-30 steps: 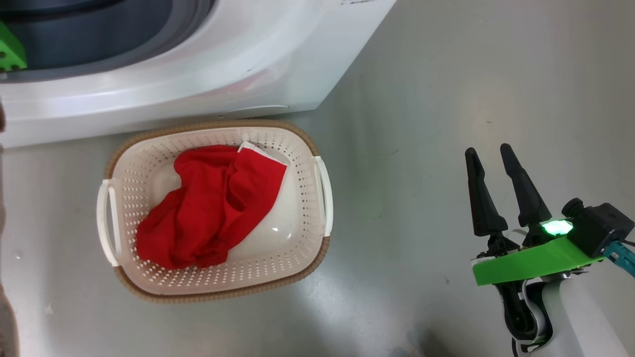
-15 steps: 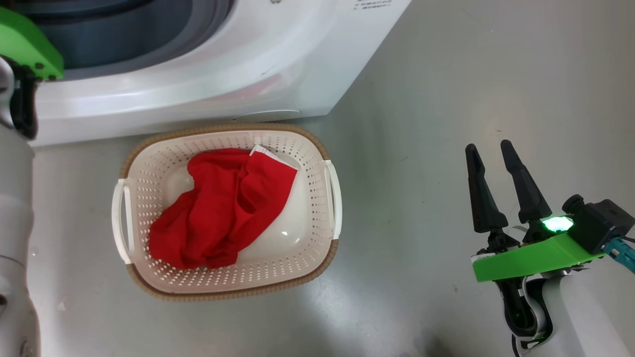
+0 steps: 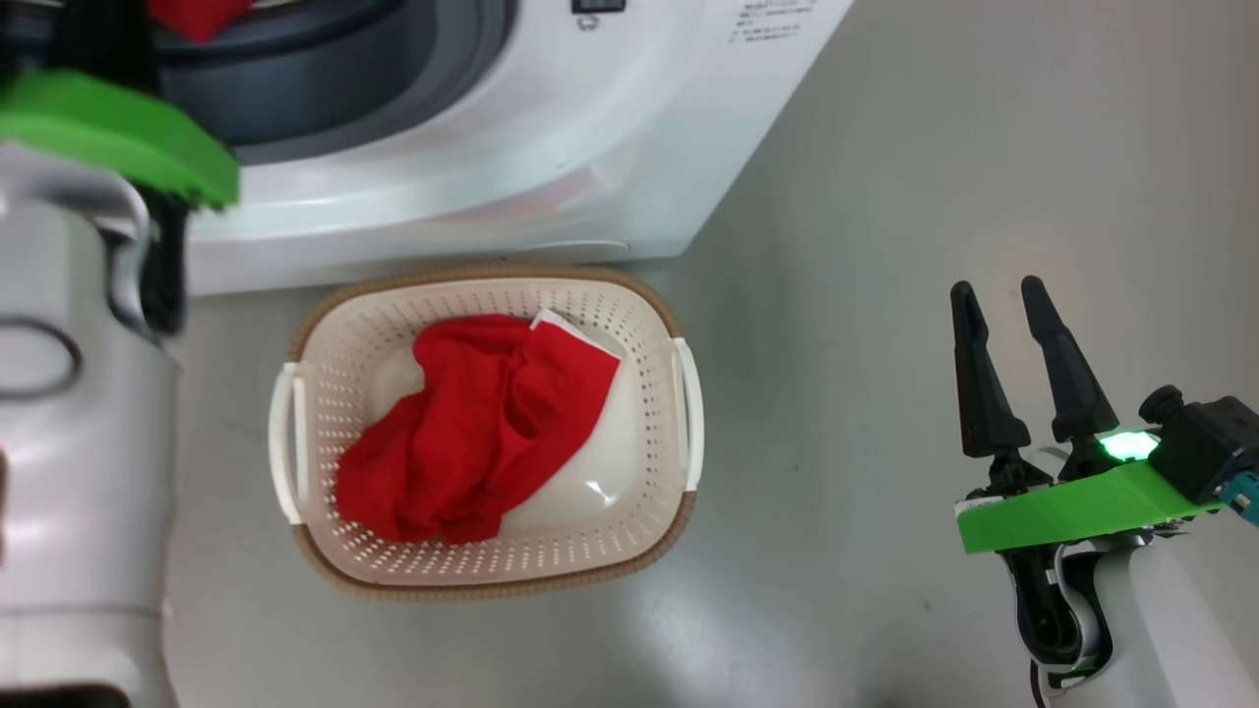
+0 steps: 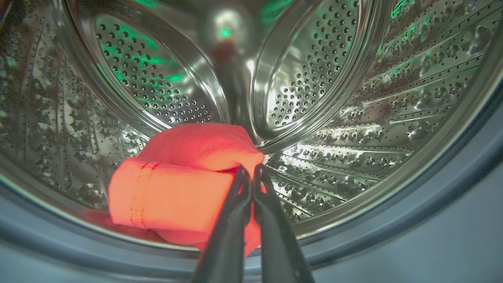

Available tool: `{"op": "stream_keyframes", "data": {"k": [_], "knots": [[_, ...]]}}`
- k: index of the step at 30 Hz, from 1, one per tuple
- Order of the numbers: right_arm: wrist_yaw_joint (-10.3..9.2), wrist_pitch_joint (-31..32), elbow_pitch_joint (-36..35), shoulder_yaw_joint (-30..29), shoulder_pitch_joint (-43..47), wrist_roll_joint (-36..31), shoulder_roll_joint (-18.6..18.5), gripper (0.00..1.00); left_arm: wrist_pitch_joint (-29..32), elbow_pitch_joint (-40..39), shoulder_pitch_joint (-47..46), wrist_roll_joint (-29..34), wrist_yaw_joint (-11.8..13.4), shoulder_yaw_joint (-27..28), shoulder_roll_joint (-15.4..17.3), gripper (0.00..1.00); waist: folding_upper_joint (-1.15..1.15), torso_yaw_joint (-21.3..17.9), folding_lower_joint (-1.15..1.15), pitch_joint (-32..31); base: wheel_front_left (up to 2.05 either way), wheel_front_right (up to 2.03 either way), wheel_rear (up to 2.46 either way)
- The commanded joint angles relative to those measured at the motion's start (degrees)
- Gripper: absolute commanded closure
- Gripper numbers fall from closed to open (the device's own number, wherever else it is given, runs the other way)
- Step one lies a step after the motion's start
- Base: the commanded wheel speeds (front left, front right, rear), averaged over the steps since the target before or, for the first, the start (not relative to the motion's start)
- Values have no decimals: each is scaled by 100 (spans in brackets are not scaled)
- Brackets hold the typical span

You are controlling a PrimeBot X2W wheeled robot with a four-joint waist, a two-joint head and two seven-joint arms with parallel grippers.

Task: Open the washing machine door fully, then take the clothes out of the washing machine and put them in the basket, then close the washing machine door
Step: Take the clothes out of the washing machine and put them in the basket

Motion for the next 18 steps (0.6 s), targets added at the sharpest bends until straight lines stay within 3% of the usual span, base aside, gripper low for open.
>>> {"op": "stream_keyframes", "data": {"k": [1,18], "knots": [[36,-37,-97,91,176,-59,-41,0,-68,-385,291,-41,-34,165,167,100,0,122,0,-183,0,0,0],[36,-37,-11,-21,508,-227,-41,0,-69,-2912,2351,-348,-38,65,-123,100,0,404,0,-715,0,0,0]]}}
